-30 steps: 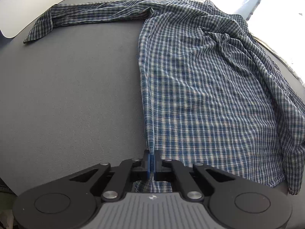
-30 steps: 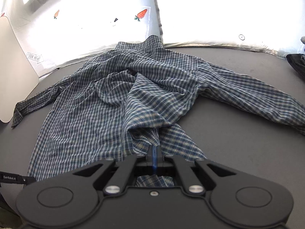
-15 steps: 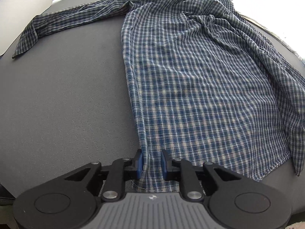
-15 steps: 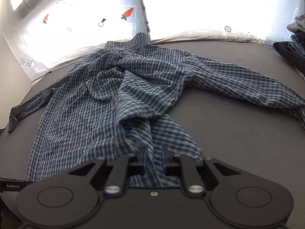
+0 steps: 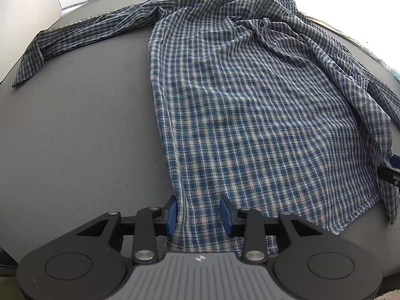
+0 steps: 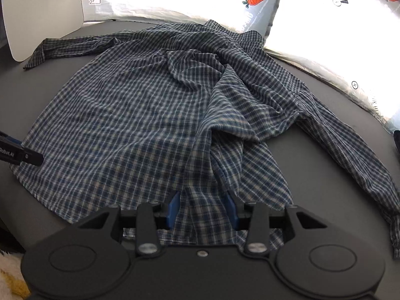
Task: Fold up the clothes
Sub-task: 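Lift and pull the grasped hem and panel apart with both grippers to spread the shirt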
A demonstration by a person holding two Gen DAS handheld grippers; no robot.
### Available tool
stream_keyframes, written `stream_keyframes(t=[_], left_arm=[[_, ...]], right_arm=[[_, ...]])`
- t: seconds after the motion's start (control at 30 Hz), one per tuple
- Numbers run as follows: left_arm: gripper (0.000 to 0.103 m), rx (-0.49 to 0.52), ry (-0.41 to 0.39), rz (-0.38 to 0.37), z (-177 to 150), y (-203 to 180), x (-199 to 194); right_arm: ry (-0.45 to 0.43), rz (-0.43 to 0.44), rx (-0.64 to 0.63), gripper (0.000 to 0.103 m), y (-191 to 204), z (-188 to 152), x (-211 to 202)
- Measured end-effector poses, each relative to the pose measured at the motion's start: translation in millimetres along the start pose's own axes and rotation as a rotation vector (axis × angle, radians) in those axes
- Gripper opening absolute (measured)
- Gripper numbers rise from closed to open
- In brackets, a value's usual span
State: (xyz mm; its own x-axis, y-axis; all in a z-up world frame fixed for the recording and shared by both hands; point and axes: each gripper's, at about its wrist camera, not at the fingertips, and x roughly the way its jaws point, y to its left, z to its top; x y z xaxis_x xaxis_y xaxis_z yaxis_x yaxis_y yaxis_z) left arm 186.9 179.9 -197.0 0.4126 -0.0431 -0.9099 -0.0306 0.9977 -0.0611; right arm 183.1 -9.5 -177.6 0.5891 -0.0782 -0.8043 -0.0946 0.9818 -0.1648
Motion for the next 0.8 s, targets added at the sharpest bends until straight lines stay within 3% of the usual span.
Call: stream_keyframes(t=[0.03,0.07,0.1,0.13,0.17,0.2,0.33,0.57,0.67,0.8], left_arm=[[0.037,-0.007,-0.004,-0.001,-1,0,0],[0.035,-0.016,-0.009,0.006,-1,1,0],[0.033,-0.024,-0.014,0.017,-1,2,-1],[0.022,-0.033,-0.018,0.027,-1,4,-1],[0.006,-0.042,-0.023,0.038,-1,5,-1],[0.003,-0.062,-0.025,0.039,-1,9,-2],[0.001,-0.203,-0.078,0.013,3,33,-20],[0.0,-0.249,-0.291,0.052,30,63,-111],[0.0,-0.26,-0.391,0.074,45,77,-157],[0.0,-0.257,-0.404,0.102,43,88,-174]], right_arm=[[0.017,-0.005,0.009,0.038,-3,-3,5],[0.021,0.006,0.045,0.028,-9,-5,6],[0.025,0.016,0.081,0.008,-15,-7,7],[0.02,0.025,0.119,0.004,-22,-9,7],[0.002,0.03,0.159,0.003,-30,-9,3],[-0.018,0.025,0.191,0.003,-38,-9,-2],[-0.119,-0.042,0.279,0.002,-75,-3,-33],[-0.276,-0.047,0.517,0.002,-163,-6,-111],[-0.278,-0.001,0.571,0.002,-179,-17,-130],[-0.202,0.092,0.643,0.002,-182,-43,-131]])
